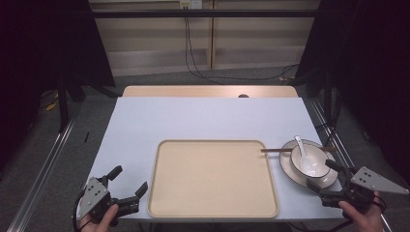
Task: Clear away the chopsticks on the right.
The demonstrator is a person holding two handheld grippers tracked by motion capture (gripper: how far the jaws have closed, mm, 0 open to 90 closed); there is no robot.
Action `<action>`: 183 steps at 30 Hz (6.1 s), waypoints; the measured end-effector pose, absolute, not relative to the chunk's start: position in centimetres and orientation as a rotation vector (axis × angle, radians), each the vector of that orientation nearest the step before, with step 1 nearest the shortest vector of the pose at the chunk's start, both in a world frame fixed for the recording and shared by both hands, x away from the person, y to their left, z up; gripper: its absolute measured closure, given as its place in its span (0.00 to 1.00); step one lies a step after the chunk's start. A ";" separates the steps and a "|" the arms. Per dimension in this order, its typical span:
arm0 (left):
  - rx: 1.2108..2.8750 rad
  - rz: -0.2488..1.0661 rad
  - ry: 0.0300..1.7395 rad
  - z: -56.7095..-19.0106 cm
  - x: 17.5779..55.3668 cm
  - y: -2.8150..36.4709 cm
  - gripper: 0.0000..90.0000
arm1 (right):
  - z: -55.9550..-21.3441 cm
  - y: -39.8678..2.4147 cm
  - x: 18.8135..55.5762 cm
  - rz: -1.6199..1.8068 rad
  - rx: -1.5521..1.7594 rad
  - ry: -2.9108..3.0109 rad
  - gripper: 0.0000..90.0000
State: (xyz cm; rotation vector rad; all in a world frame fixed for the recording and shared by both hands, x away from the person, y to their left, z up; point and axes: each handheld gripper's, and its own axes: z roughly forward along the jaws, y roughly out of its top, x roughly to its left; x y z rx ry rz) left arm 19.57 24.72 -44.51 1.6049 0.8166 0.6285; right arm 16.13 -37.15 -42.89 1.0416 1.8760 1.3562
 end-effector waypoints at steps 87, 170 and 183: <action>1.655 0.616 0.806 -45.1 20.2 25.3 0.01 | -42.8 -44.2 35.7 0.791 0.805 2.833 0.88; 1.623 0.649 0.790 -44.8 19.9 25.8 0.01 | -42.0 -31.2 22.0 1.480 1.597 2.250 0.95; 1.623 0.643 0.793 -44.8 20.0 25.8 0.01 | -44.9 -27.3 22.5 1.406 1.678 2.255 0.95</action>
